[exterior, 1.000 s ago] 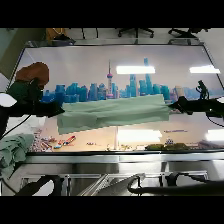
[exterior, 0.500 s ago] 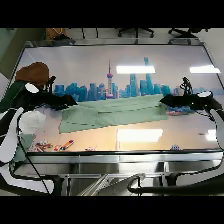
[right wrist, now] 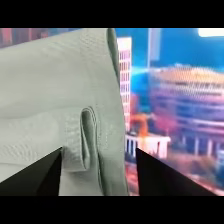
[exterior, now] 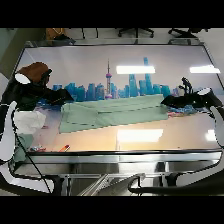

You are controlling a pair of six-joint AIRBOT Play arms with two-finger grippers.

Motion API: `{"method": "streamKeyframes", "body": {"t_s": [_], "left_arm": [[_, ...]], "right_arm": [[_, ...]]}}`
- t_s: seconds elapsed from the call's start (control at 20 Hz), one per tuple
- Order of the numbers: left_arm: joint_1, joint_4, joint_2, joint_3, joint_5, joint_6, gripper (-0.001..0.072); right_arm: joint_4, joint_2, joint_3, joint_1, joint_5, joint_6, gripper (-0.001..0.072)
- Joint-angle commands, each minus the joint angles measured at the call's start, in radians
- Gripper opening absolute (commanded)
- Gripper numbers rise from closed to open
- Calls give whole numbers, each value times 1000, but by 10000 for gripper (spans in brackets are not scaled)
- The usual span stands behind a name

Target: Fold the shirts.

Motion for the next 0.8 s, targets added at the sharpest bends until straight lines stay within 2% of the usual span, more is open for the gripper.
{"method": "streamKeyframes", "body": {"t_s": [0.0, 0.05, 0.1, 0.15, 0.2, 0.25, 0.35, 0.55, 0.75], "left_arm": [[-26, -6, 18, 1, -33, -16, 702], [-44, -6, 18, 1, -31, -20, 701], [-64, -6, 18, 1, -23, -21, 701], [-89, -6, 18, 1, -13, -21, 701], [-121, -5, 18, 1, 4, -20, 628], [-153, -5, 18, 1, 27, -20, 429], [-227, -5, 18, 1, 104, -19, 14], [-408, -98, -38, 3, 281, -19, 12], [-632, -109, -209, 39, 510, -23, 13]], "right_arm": [[103, -48, 5, 5, 93, -57, 427], [136, -59, 5, 7, 112, -74, 425], [153, -66, 7, 11, 128, -77, 337], [160, -69, 10, 14, 143, -83, 208], [180, -70, 11, 14, 156, -96, 200], [195, -69, 18, 13, 177, -109, 13], [197, -56, 55, 8, 217, -105, 21], [198, 23, 178, -4, 349, -21, 21], [197, 162, 243, -7, 479, 65, 20]]}}
